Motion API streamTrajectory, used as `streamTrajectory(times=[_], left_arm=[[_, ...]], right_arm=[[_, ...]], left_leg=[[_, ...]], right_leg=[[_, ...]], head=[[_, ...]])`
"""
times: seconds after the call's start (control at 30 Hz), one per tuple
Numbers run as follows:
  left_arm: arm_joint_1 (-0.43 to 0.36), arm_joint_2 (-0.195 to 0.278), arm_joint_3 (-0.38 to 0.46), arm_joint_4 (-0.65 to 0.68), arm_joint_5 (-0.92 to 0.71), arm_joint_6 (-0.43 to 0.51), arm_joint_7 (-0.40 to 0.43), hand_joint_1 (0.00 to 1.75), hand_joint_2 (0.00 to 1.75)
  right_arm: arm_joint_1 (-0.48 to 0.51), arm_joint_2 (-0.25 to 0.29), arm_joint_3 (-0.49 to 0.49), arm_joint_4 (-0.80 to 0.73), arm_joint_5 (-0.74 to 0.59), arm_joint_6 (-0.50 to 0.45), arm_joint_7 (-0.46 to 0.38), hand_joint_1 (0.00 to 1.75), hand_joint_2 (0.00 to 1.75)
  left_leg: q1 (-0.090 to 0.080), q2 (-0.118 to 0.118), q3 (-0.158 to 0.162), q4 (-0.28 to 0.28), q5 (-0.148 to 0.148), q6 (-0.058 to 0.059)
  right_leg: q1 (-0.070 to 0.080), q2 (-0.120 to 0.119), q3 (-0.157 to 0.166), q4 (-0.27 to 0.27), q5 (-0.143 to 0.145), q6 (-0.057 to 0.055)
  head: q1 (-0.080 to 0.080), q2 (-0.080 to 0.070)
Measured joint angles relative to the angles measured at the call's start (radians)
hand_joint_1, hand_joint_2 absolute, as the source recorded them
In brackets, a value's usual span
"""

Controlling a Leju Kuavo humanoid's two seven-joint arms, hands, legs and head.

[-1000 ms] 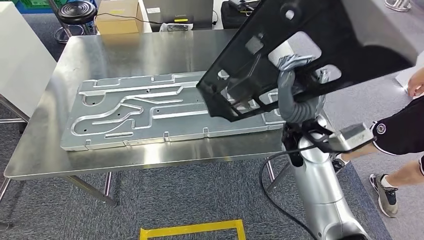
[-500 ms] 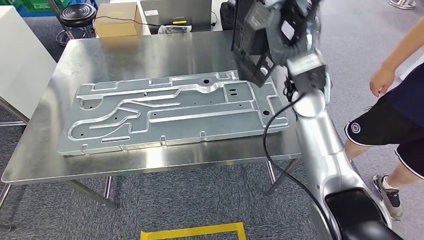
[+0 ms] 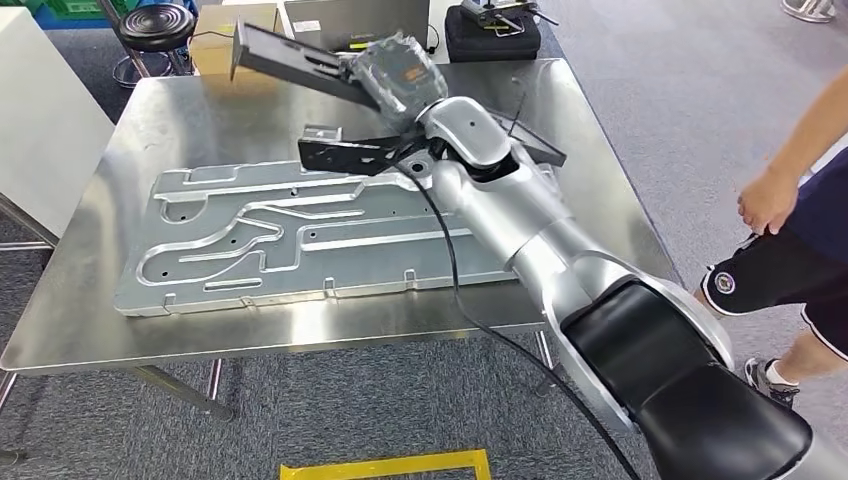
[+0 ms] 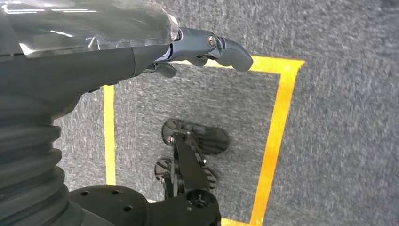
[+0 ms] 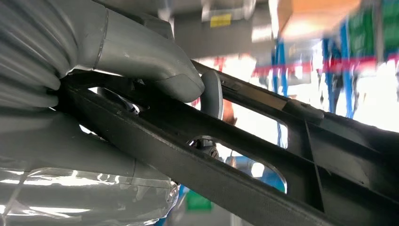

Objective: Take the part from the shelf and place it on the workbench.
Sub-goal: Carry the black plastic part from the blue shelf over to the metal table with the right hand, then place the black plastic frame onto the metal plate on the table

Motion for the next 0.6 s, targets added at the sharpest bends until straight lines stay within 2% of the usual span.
streamTrajectory(times=[0.07,0.13,0.17,0.2,0.23,0.27,0.3,0.37,0.4,0.47,0.53,0.6], left_arm=[[-0.002,-0.005,0.000,0.000,-0.004,-0.001,-0.001,0.00,1.75],[-0.004,-0.008,-0.001,0.000,-0.009,-0.002,-0.005,0.00,1.75],[-0.005,-0.009,-0.001,0.001,-0.011,-0.003,-0.007,0.00,1.75],[-0.005,-0.010,-0.001,0.001,-0.013,-0.004,-0.010,0.00,1.75],[-0.004,-0.011,-0.002,0.001,-0.015,-0.006,-0.012,0.00,1.75],[-0.004,-0.012,-0.002,0.001,-0.017,-0.010,-0.015,0.00,1.75],[-0.003,-0.014,-0.003,0.001,-0.020,-0.016,-0.018,0.00,1.75],[-0.003,-0.020,-0.007,0.004,-0.025,-0.027,-0.023,0.00,1.75],[-0.004,-0.023,-0.009,0.004,-0.026,-0.030,-0.026,0.00,1.75],[-0.004,-0.025,-0.012,0.005,-0.027,-0.034,-0.032,0.00,1.75],[-0.004,-0.026,-0.015,0.006,-0.027,-0.037,-0.039,0.00,1.75],[-0.003,-0.026,-0.017,0.006,-0.026,-0.041,-0.047,0.00,1.75]], right_arm=[[-0.002,0.028,0.018,0.050,0.012,0.037,0.002,1.75,1.75],[0.003,0.048,0.036,0.094,0.021,0.063,0.003,1.75,1.75],[0.009,0.055,0.044,0.113,0.024,0.070,0.003,1.75,1.75],[0.015,0.062,0.051,0.129,0.027,0.075,0.003,1.75,1.75],[0.022,0.067,0.057,0.143,0.030,0.081,0.004,1.75,1.75],[0.028,0.071,0.063,0.156,0.035,0.090,0.006,1.75,1.75],[0.034,0.073,0.070,0.166,0.043,0.100,0.010,1.75,1.75],[0.050,0.077,0.083,0.185,0.062,0.117,0.018,1.75,1.75],[0.061,0.079,0.089,0.194,0.073,0.123,0.020,1.75,1.75],[0.088,0.080,0.101,0.211,0.094,0.131,0.024,1.75,1.75],[0.117,0.081,0.113,0.226,0.114,0.137,0.030,1.75,1.75],[0.144,0.081,0.126,0.243,0.131,0.140,0.036,1.75,1.75]], left_leg=[[0.004,0.001,0.005,-0.006,0.000,0.010],[0.005,0.001,0.007,-0.006,-0.002,0.016],[0.004,0.001,0.008,-0.006,-0.003,0.018],[0.004,-0.001,0.009,-0.005,-0.005,0.019],[0.004,-0.003,0.012,-0.005,-0.007,0.019],[0.003,-0.005,0.016,-0.005,-0.010,0.018],[0.001,-0.008,0.020,-0.005,-0.012,0.017],[-0.002,-0.010,0.025,-0.005,-0.017,0.012],[-0.002,-0.010,0.025,-0.006,-0.018,0.008],[0.000,-0.009,0.026,-0.008,-0.019,-0.002],[0.002,-0.006,0.025,0.000,-0.030,-0.011],[0.004,-0.003,-0.006,0.073,-0.074,-0.019]], right_leg=[[-0.001,0.000,-0.026,0.058,-0.036,0.009],[-0.005,0.000,-0.094,0.192,-0.095,0.015],[-0.007,0.000,-0.129,0.255,-0.114,0.017],[-0.008,0.000,-0.153,0.290,-0.115,0.018],[-0.008,0.000,-0.156,0.284,-0.096,0.016],[-0.007,0.000,-0.138,0.235,-0.059,0.012],[-0.005,0.000,-0.106,0.159,-0.015,0.005],[0.001,-0.001,-0.049,0.031,0.037,-0.010],[0.005,-0.001,-0.036,0.001,0.045,-0.015],[0.009,0.000,-0.032,-0.011,0.044,-0.018],[0.002,-0.002,-0.023,-0.023,0.047,-0.022],[-0.005,-0.005,-0.014,-0.035,0.050,-0.027]], head=[[0.000,0.000],[0.000,0.000],[0.000,0.000],[0.000,0.000],[0.000,0.000],[0.000,0.000],[0.000,0.000],[0.000,0.000],[0.000,0.000],[0.000,0.000],[0.000,0.000],[0.000,0.000]])
